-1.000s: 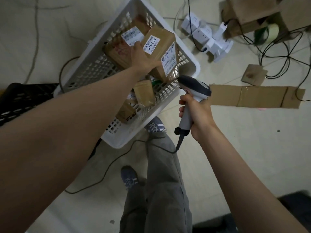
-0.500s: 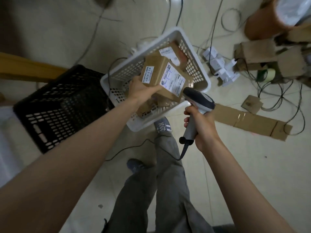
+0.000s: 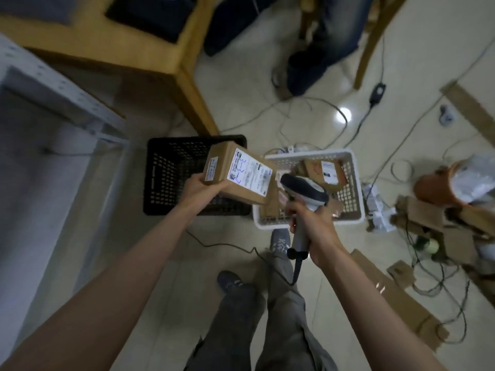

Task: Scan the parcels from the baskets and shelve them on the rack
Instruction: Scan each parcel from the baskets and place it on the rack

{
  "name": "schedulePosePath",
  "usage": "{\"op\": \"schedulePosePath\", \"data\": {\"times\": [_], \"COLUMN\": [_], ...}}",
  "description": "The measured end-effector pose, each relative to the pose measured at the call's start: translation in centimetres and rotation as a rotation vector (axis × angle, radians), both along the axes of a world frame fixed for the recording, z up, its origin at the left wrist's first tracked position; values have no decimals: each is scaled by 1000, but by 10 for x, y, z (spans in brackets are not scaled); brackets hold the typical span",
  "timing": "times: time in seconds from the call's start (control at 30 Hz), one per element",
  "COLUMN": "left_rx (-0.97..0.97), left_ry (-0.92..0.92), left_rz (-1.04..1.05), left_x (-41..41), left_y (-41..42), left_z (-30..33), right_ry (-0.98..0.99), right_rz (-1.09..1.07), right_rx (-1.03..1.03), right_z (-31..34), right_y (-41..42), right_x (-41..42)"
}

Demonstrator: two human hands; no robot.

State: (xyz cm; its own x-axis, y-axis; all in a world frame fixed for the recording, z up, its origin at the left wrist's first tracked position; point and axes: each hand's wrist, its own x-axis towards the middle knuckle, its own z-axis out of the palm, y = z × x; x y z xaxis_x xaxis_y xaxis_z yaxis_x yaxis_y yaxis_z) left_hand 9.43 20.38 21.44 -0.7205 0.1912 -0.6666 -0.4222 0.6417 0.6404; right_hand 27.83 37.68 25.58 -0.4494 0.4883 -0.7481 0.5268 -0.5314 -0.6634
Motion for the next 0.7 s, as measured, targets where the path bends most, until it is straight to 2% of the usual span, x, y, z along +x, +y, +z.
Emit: {"op": "schedulePosePath", "data": {"times": [0.2,0.47,0.7], "left_rx": [49,125,172], "left_ry": [121,448,731], "left_rz": [197,461,626], "left_x": [-26,-54,-61], "left_y": [-118,-252,-341], "left_z": [77,216,346], "right_ry": [128,488,810], "right_rz": [312,616,860], "right_rx": [99,201,393], "right_z": [78,181,266], "right_y": [-78,-173,-223], "right_x": [-57,-133,-174]}}
